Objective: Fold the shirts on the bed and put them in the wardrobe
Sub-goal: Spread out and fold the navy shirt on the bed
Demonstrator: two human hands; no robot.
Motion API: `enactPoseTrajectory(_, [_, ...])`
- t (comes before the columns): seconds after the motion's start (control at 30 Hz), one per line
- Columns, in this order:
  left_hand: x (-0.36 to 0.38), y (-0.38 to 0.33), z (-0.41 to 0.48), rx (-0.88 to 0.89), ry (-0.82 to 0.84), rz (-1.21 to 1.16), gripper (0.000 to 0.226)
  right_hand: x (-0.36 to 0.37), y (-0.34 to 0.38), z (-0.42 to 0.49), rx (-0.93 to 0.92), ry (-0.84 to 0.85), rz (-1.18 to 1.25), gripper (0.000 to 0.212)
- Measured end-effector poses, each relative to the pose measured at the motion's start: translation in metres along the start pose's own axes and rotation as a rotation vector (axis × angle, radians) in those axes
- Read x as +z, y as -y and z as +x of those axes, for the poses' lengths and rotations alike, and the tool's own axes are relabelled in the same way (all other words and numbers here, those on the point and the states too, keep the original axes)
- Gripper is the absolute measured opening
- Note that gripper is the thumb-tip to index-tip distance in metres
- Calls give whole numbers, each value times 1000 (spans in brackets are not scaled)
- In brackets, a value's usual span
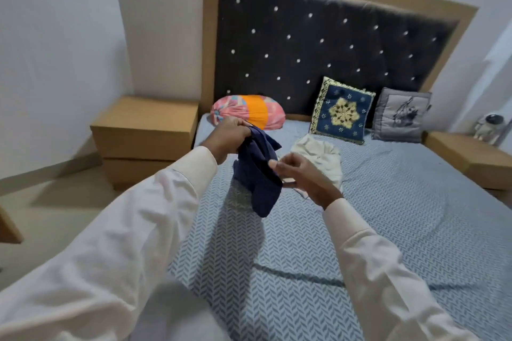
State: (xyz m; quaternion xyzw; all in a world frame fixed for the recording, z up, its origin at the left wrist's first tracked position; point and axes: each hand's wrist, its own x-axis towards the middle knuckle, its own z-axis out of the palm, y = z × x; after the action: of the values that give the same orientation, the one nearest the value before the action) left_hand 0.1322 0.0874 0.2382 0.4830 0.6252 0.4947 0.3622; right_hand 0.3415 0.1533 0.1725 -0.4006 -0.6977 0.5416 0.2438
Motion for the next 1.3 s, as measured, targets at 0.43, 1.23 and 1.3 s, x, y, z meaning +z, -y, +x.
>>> enactPoseTrajectory(0.43, [-16,-33,-7,54,5,111,18,-6,51,1,-42,17,-335,60])
enactPoseTrajectory(1.23, [-24,59,-1,70,-14,392,42,-59,16,35,-62,-567,-478,20])
enactPoseTrajectory(1.3, [-21,48,-4,-7,116,252,53,-56,17,36,-25,-549,-426,21])
